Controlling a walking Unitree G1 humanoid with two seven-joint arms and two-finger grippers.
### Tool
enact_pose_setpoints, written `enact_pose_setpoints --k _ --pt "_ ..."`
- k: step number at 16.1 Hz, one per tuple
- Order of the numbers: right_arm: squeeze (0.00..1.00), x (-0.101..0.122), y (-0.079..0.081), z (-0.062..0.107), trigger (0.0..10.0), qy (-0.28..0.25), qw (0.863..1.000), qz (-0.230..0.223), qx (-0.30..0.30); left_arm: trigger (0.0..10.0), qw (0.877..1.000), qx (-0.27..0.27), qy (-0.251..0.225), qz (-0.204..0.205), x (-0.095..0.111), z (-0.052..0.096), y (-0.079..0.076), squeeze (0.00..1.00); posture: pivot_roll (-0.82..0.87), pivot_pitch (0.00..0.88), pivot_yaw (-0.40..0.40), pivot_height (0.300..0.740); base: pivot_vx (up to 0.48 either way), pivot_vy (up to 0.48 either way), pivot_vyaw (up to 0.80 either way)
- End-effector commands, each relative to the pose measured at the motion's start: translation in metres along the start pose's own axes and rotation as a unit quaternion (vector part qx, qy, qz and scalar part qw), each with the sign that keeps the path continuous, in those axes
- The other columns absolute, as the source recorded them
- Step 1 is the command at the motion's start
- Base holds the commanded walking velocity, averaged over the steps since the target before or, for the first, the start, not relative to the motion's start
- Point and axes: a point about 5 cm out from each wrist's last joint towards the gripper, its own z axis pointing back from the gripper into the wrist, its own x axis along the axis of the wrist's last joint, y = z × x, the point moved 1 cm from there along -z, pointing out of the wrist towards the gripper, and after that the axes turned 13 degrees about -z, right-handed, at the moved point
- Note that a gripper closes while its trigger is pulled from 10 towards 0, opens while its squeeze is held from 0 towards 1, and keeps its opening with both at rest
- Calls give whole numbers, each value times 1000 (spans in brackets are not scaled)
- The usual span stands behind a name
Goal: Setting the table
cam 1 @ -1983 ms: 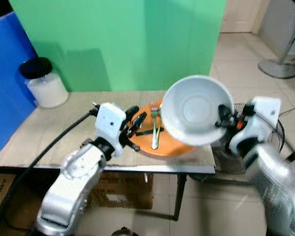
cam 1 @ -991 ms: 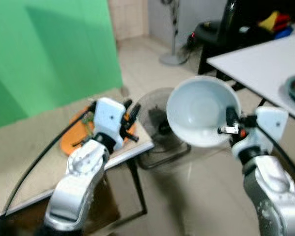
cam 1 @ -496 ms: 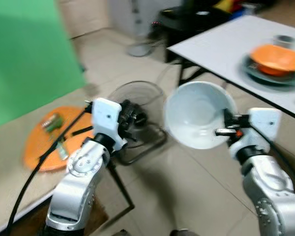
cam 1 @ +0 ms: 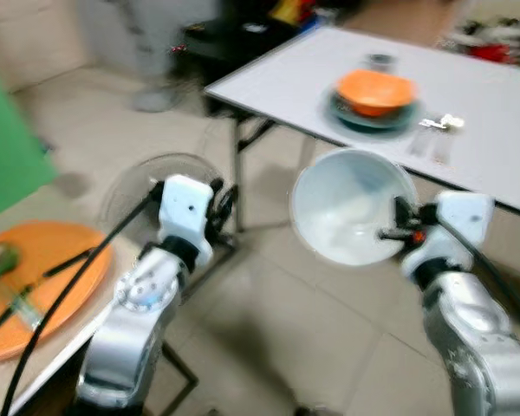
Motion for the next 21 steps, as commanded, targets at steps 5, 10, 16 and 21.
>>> enact_pose_setpoints --k 5,10,16,21 --pt "0 6 -3 5 10000 -11 1000 2 -6 10000 1000 -15 -4 1 2 -2 -6 0 25 0 71 740 0 0 -800" --pt "0 7 -5 9 10000 -14 1000 -4 -19 10000 999 -32 -7 19 0 -1 -11 0 2 0 83 740 0 0 -800" --pt "0 12 -14 9 10000 -24 998 -17 -48 10000 999 -40 -6 29 -1 -1 -11 0 -3 0 88 740 220 0 -800" --pt "0 15 -21 5 10000 -29 996 -53 -65 10000 1000 -19 6 22 -5 0 -1 0 13 0 73 740 298 0 -800"
